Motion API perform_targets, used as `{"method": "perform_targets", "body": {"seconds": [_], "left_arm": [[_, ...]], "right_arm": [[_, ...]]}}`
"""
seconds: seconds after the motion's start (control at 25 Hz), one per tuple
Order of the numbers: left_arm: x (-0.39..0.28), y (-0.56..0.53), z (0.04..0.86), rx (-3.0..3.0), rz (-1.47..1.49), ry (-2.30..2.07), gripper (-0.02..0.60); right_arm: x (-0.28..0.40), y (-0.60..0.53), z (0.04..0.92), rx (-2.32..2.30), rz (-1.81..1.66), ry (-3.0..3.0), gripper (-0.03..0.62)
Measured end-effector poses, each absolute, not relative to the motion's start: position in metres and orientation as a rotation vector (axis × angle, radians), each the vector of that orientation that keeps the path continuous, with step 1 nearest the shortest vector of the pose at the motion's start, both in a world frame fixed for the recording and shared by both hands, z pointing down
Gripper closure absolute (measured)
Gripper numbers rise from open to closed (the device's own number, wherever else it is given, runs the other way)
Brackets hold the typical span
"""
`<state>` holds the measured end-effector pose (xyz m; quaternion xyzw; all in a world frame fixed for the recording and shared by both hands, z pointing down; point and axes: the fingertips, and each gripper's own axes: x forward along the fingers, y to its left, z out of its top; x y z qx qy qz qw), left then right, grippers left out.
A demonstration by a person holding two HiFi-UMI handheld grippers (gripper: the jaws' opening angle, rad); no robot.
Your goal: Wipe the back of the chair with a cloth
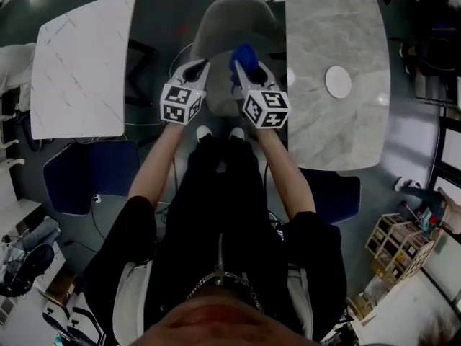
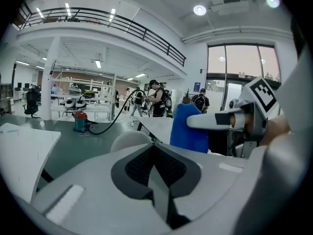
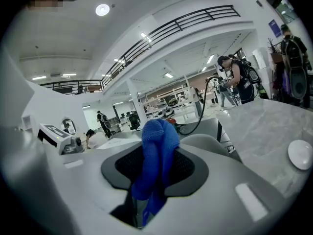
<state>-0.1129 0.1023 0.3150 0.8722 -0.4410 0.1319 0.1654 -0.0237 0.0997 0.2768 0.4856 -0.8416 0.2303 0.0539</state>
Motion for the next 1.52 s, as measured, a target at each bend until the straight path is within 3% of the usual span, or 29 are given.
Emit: {"method": "perform_targets", "body": {"seconds": [0.68,1.52], "left_arm": [[-0.077,-0.006,0.345,2.489,0.442,-1.196,0.571],[-0.14,-0.05,0.421,2.219,0.57,-1.324,0.571]], "right_arm": [[-0.011,-0.018,0.366,1.393,0.761,-2.461,0.476],[-0.123,-0.156,0.483,0.873,0.587,-2.496,0.476]]}}
